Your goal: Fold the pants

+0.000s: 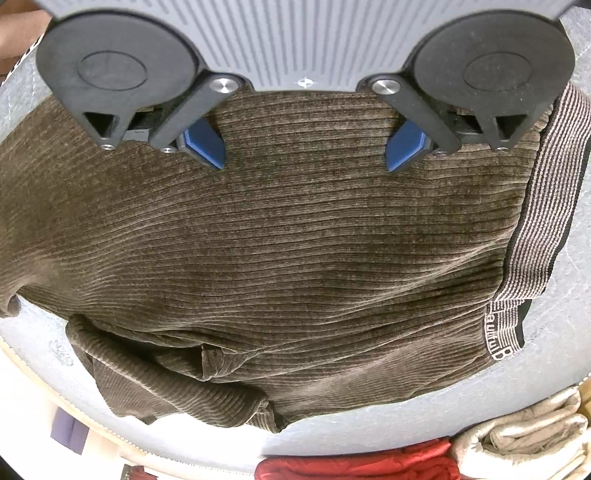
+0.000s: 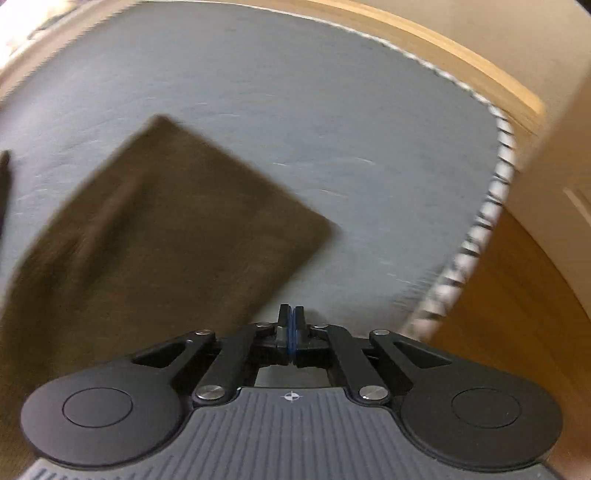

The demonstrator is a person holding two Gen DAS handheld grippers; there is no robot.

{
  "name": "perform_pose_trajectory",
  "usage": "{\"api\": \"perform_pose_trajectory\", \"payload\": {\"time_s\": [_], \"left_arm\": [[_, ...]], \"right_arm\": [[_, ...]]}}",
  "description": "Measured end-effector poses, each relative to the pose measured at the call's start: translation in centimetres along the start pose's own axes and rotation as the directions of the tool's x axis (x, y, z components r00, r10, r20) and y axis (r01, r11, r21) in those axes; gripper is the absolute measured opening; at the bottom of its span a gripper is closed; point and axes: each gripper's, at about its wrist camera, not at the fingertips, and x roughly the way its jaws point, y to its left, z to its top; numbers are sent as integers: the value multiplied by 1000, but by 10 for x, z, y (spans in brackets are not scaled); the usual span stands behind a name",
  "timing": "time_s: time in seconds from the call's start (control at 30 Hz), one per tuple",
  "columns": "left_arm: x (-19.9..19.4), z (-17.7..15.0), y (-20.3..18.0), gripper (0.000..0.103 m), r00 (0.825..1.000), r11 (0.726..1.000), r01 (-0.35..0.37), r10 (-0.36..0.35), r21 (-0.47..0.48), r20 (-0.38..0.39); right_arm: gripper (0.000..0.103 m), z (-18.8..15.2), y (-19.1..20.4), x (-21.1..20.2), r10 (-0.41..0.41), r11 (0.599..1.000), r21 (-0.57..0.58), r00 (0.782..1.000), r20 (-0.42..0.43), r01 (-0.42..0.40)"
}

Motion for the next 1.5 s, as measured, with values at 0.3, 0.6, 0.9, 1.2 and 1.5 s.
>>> {"api": "perform_pose_trajectory", "payload": {"time_s": [0.3, 0.6, 0.9, 1.2, 1.5], "left_arm": [[-2, -3, 1, 97, 1000, 1000, 2, -2, 3, 18], [-3, -7, 0, 98, 999, 1000, 1, -1, -2, 48], [2, -6, -3, 103, 998, 1000, -6, 7, -22, 57], [6, -1, -2, 103, 998, 999, -15, 17, -39, 65], [4, -2, -2, 103, 998, 999, -12, 14, -32, 63]], "right_arm": [[10, 34, 23, -32, 232, 969, 40, 955, 185, -244], [40, 79, 94, 14, 298, 953, -6, 933, 199, -303], [57, 115, 102, 78, 183, 980, -127, 951, 249, -156], [13, 103, 119, 84, 248, 913, -390, 924, 290, -123], [17, 113, 53, 73, 62, 988, -155, 952, 299, -15]]}}
